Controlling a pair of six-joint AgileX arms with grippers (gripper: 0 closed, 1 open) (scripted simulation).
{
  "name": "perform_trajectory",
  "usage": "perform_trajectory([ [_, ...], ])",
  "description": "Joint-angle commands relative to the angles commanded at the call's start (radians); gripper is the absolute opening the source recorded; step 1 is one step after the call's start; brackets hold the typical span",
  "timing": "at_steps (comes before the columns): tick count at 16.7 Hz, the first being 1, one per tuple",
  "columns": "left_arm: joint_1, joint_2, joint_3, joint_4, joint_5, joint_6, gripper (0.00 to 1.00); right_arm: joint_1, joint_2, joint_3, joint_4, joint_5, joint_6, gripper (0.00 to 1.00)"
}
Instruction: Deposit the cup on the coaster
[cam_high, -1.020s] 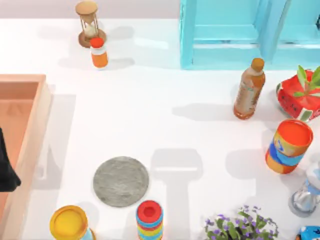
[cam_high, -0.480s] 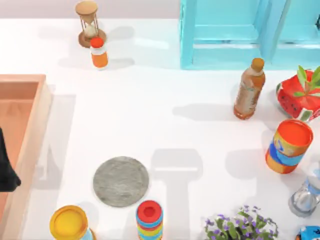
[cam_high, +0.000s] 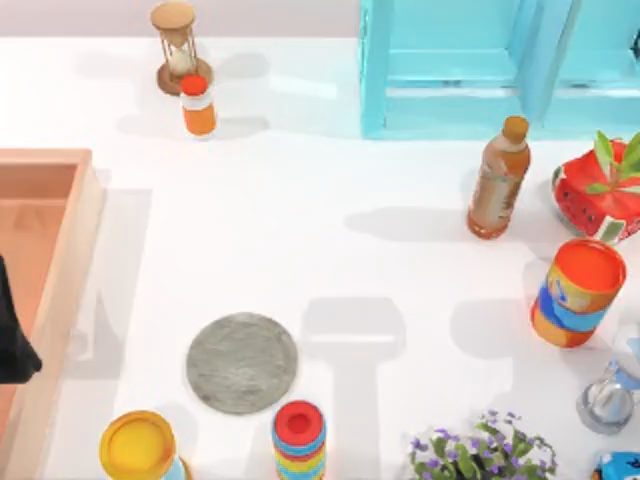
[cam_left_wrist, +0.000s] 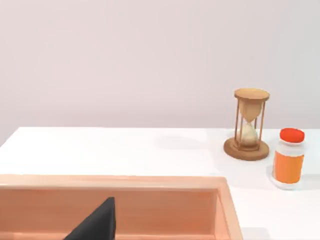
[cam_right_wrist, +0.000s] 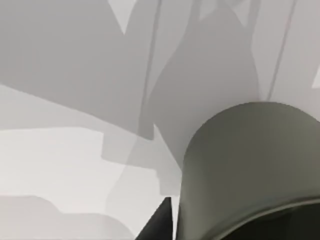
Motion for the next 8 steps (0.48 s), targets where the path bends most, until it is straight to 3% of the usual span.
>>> perform_trajectory([
  [8, 0.0, 0.0, 0.0, 0.0, 0.0, 0.0, 1.0, -0.003, -0.002, 0.011, -0.004, 0.004, 0.011, 0.0],
])
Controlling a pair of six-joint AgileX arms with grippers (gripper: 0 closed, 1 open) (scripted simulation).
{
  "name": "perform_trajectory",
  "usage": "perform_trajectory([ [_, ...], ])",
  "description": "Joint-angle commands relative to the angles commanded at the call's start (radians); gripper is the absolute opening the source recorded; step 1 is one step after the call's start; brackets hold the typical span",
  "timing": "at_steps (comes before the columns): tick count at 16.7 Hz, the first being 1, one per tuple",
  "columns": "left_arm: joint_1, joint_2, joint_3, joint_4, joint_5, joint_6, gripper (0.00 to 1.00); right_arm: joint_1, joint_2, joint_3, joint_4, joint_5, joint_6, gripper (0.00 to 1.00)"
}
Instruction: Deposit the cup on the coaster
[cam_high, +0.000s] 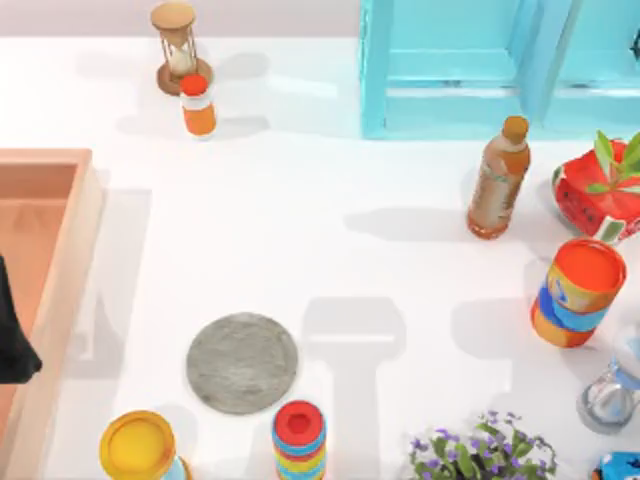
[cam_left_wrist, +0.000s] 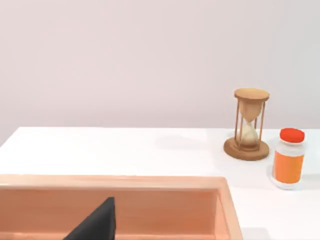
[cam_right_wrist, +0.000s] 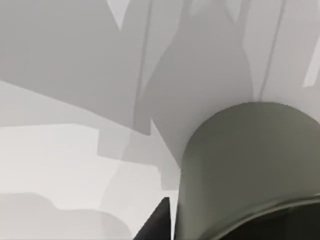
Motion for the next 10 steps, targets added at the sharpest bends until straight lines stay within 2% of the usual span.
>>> perform_trajectory([
  [3, 0.0, 0.0, 0.0, 0.0, 0.0, 0.0, 1.0, -0.001, 0.003, 0.089, -0.041, 0.029, 0.091, 0.0],
  [5, 0.0, 0.0, 0.0, 0.0, 0.0, 0.0, 1.0, 0.025, 0.019, 0.191, -0.09, 0.05, 0.204, 0.0],
  [10, 0.0, 0.0, 0.0, 0.0, 0.0, 0.0, 1.0, 0.211, 0.133, 0.53, -0.256, 0.084, 0.662, 0.0],
])
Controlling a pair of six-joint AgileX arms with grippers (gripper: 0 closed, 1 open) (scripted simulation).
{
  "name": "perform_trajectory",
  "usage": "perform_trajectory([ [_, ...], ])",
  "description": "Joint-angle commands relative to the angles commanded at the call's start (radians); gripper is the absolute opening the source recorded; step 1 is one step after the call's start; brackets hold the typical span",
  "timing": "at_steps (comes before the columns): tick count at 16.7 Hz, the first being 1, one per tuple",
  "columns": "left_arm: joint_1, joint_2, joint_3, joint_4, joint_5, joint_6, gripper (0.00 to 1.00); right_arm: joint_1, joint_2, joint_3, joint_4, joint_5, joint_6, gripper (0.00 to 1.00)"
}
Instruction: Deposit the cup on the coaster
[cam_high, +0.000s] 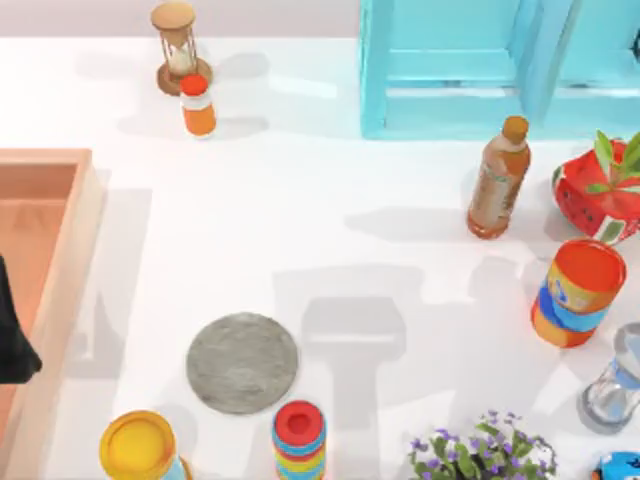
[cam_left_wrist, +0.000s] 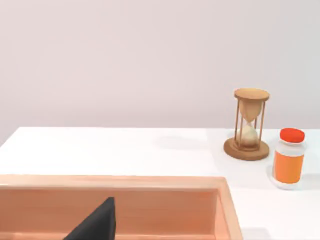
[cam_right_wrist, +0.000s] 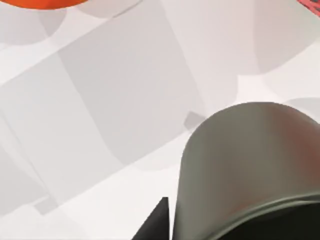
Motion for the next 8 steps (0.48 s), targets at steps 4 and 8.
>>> perform_trajectory([
  [4, 0.0, 0.0, 0.0, 0.0, 0.0, 0.0, 1.0, 0.225, 0.155, 0.3, -0.143, 0.002, 0.485, 0.0],
  [8, 0.0, 0.0, 0.0, 0.0, 0.0, 0.0, 1.0, 0.457, 0.339, 0.574, -0.26, -0.014, 0.994, 0.0],
])
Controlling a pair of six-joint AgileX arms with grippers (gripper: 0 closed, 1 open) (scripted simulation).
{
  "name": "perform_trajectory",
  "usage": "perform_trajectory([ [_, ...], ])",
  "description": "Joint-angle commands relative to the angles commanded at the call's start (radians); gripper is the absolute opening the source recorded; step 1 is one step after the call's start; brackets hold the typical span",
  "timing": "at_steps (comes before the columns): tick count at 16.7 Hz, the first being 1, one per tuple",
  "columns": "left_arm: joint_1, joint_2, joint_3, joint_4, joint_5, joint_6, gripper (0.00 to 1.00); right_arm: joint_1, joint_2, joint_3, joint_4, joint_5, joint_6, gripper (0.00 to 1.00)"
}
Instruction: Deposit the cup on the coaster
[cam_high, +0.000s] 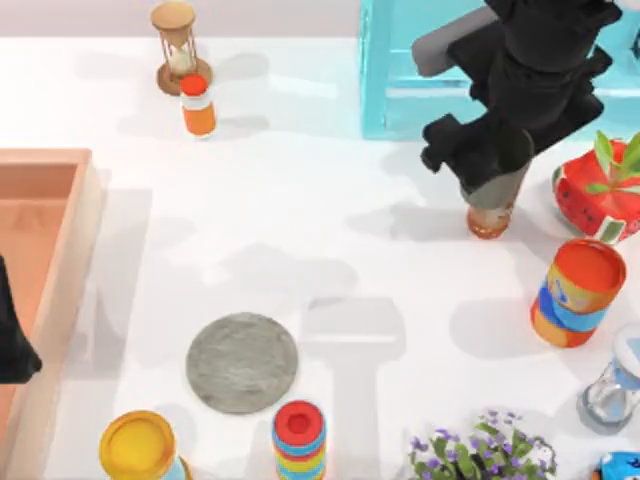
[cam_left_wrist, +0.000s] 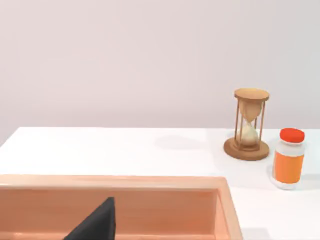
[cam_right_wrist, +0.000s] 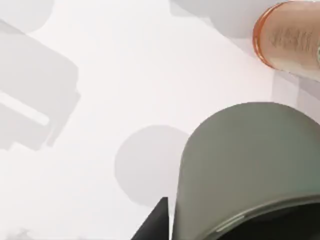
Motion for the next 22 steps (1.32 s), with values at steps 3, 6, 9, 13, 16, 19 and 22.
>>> perform_trajectory([
  [3, 0.0, 0.0, 0.0, 0.0, 0.0, 0.0, 1.0, 0.149, 0.135, 0.175, -0.059, -0.02, 0.353, 0.0],
  [6, 0.0, 0.0, 0.0, 0.0, 0.0, 0.0, 1.0, 0.27, 0.259, 0.318, -0.097, -0.041, 0.651, 0.0],
  [9, 0.0, 0.0, 0.0, 0.0, 0.0, 0.0, 1.0, 0.362, 0.362, 0.421, -0.12, -0.059, 0.867, 0.0],
  [13, 0.0, 0.0, 0.0, 0.0, 0.0, 0.0, 1.0, 0.435, 0.447, 0.495, -0.132, -0.074, 1.013, 0.0],
  [16, 0.0, 0.0, 0.0, 0.0, 0.0, 0.0, 1.0, 0.441, 0.455, 0.501, -0.133, -0.076, 1.024, 0.0],
  [19, 0.0, 0.0, 0.0, 0.0, 0.0, 0.0, 1.0, 0.437, 0.454, 0.498, -0.131, -0.076, 1.025, 0.0],
  [22, 0.0, 0.0, 0.0, 0.0, 0.0, 0.0, 1.0, 0.437, 0.453, 0.462, -0.096, -0.076, 1.025, 0.0],
])
